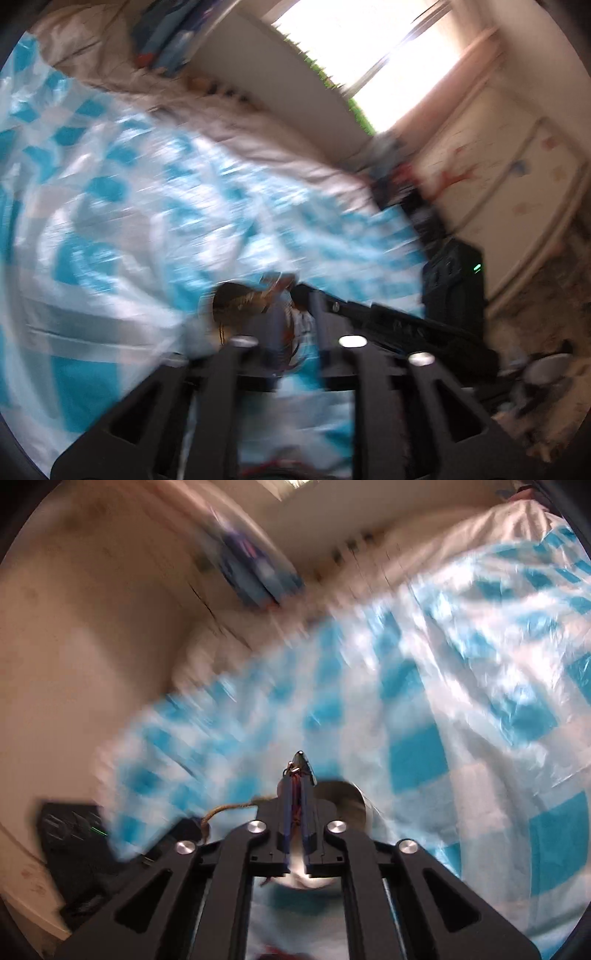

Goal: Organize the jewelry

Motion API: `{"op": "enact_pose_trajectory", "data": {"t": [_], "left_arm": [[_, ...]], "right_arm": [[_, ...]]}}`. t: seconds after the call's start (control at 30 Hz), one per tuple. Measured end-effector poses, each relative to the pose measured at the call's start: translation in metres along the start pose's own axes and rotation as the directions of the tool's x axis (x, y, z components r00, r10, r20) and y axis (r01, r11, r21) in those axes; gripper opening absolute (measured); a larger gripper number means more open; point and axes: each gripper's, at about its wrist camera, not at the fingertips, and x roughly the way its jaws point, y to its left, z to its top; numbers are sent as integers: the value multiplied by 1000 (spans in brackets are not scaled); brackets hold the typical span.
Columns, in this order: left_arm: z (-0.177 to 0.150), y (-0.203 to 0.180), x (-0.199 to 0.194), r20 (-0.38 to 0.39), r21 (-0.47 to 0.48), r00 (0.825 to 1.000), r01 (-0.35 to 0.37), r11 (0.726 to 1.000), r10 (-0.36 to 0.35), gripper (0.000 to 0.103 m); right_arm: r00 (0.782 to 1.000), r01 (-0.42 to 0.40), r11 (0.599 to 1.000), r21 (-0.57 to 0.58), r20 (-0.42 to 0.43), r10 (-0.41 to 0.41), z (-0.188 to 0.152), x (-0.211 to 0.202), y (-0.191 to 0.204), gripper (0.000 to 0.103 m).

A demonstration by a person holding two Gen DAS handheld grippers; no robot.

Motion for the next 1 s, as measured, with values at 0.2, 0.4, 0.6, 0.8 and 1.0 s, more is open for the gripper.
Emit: {"op": "enact_pose_trajectory", "data": {"t": [0.2, 0.4, 0.6, 0.8, 1.0], "left_arm": [[3, -13, -15, 9, 58, 999, -51, 997, 50, 51], [-18, -22, -39, -93, 181, 991, -74, 981, 92, 54], [-58, -26, -46, -240, 297, 960, -71, 952, 146, 54], [-78, -21, -43, -308, 312, 937, -62, 948, 163, 58], [-97, -16, -44, -372, 372, 902, -70, 925, 218, 60]], "right_arm": [[996, 54, 999, 4, 67, -54, -3, -21, 3, 54], [996, 37, 999, 27, 78, -39, -15, -59, -7, 64], [1000, -19, 996, 86, 9, 19, -31, -77, -19, 65], [986, -76, 995, 67, -144, 85, -55, -76, -10, 66], [964, -91, 996, 22, -248, 94, -77, -67, 4, 66]]}}
